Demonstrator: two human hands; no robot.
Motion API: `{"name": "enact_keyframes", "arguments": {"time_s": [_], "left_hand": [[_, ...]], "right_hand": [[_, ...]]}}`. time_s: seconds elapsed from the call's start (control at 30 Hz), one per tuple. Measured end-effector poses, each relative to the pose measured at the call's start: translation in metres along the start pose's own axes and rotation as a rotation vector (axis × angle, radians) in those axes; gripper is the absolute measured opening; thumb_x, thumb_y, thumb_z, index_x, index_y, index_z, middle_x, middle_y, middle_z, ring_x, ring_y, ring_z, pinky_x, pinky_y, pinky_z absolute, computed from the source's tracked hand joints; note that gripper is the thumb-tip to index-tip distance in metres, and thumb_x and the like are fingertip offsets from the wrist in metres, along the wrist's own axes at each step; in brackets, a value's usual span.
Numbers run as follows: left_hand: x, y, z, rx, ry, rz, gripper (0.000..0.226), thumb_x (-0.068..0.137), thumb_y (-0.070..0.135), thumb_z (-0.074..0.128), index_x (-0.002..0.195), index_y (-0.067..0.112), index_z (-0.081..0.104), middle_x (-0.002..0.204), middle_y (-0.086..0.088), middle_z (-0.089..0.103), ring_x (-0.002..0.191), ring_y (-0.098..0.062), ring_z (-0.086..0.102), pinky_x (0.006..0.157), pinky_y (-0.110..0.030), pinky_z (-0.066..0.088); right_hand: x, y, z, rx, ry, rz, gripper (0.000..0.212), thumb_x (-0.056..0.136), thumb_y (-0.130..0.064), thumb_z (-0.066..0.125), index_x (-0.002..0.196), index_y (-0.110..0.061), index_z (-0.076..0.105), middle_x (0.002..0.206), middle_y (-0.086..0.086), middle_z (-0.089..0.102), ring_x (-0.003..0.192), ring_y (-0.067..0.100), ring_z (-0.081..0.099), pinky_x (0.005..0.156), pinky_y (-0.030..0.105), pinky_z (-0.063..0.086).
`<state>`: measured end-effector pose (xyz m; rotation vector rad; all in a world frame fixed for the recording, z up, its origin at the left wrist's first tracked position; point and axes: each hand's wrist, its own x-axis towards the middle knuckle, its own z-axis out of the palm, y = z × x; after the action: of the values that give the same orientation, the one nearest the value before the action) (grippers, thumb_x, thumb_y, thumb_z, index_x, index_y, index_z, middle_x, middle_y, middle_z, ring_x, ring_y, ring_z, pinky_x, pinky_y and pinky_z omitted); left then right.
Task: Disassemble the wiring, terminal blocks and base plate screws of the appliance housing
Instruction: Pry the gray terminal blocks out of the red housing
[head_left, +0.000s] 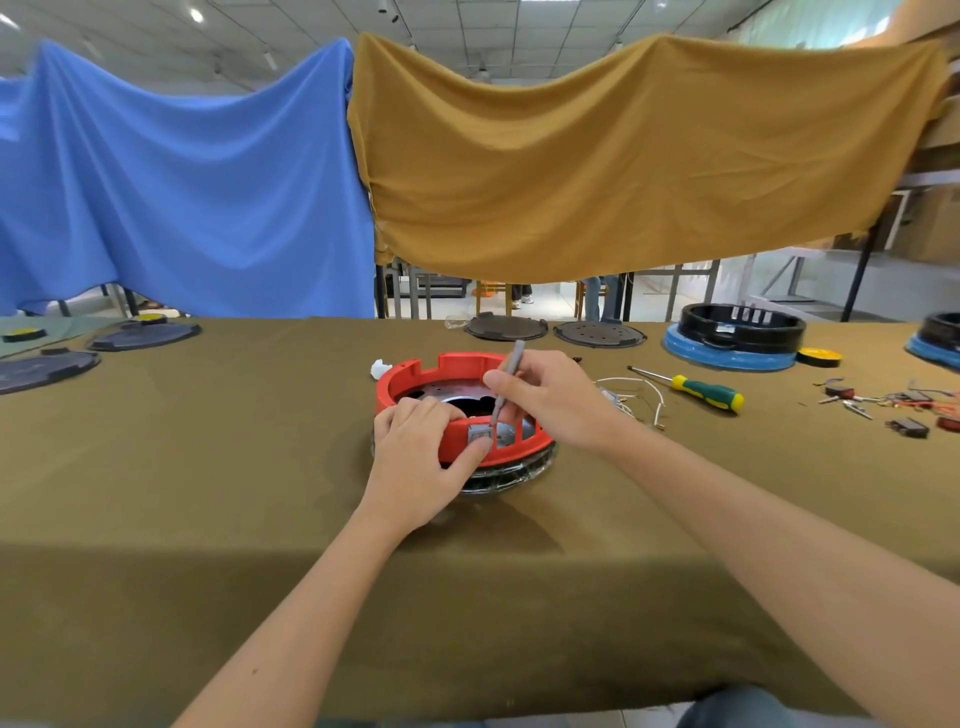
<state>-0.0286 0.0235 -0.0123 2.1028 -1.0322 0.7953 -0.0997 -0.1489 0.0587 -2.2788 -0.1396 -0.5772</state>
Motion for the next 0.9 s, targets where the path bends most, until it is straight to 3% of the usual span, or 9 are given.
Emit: {"name": "enact_keyframes", "arguments": {"time_s": [0.2,0.37,0.47,0.57,0.77,0.9], "left_hand": [[0.001,0.0,0.0,0.006,-0.004,0.001,0.043,0.084,0.061,0.046,0.096,0.023,0.061,0.094,0.015,0.056,0.099,-0.01,0.047,0.095,-0.027,0.023],[0.001,0.0,0.0,-0.004,-0.01,0.003,0.038,0.085,0.058,0.049,0.096,0.023,0.061,0.094,0.015,0.056,0.099,-0.011,0.047,0.095,-0.027,0.023],[0.0,0.001,0.0,-0.009,-0.002,0.003,0.039,0.085,0.058,0.049,0.096,0.023,0.062,0.094,0.014,0.057,0.1,-0.011,0.048,0.096,-0.028,0.024],[0.0,-0.001,-0.001,-0.011,0.001,0.007,0.042,0.084,0.06,0.046,0.096,0.023,0.062,0.094,0.014,0.057,0.1,-0.011,0.048,0.097,-0.028,0.024],[0.0,-0.002,0.002,-0.001,0.0,0.006,0.041,0.085,0.06,0.046,0.096,0.023,0.062,0.096,0.013,0.059,0.101,-0.012,0.049,0.097,-0.03,0.025],[0.0,-0.002,0.002,0.002,-0.001,0.005,0.04,0.085,0.059,0.047,0.096,0.023,0.061,0.095,0.013,0.058,0.1,-0.012,0.048,0.096,-0.029,0.024]], "right_hand": [[0.005,0.001,0.001,0.12,-0.031,0.046,0.027,0.102,-0.028,0.055,0.085,-0.01,0.064,0.065,-0.001,0.068,0.059,0.01,0.065,0.06,0.019,0.05],[0.019,-0.009,0.0,0.112,-0.114,0.171,0.033,0.104,-0.03,0.053,0.084,-0.007,0.064,0.065,0.007,0.066,0.063,0.019,0.065,0.069,0.034,0.056],[0.023,-0.012,-0.002,0.053,-0.144,0.203,0.034,0.104,-0.033,0.052,0.084,-0.008,0.063,0.061,0.002,0.064,0.056,0.013,0.062,0.062,0.027,0.052],[0.02,-0.012,0.003,-0.002,-0.091,0.157,0.034,0.103,-0.035,0.052,0.084,-0.009,0.062,0.06,-0.001,0.065,0.053,0.009,0.061,0.054,0.02,0.05],[-0.003,0.001,0.011,0.102,0.06,0.01,0.029,0.101,-0.033,0.056,0.089,-0.007,0.063,0.069,0.006,0.067,0.063,0.013,0.063,0.069,0.033,0.055],[-0.002,-0.002,0.015,0.085,0.056,0.033,0.03,0.103,-0.031,0.054,0.086,-0.007,0.062,0.061,-0.004,0.061,0.056,0.007,0.058,0.059,0.023,0.05]]}}
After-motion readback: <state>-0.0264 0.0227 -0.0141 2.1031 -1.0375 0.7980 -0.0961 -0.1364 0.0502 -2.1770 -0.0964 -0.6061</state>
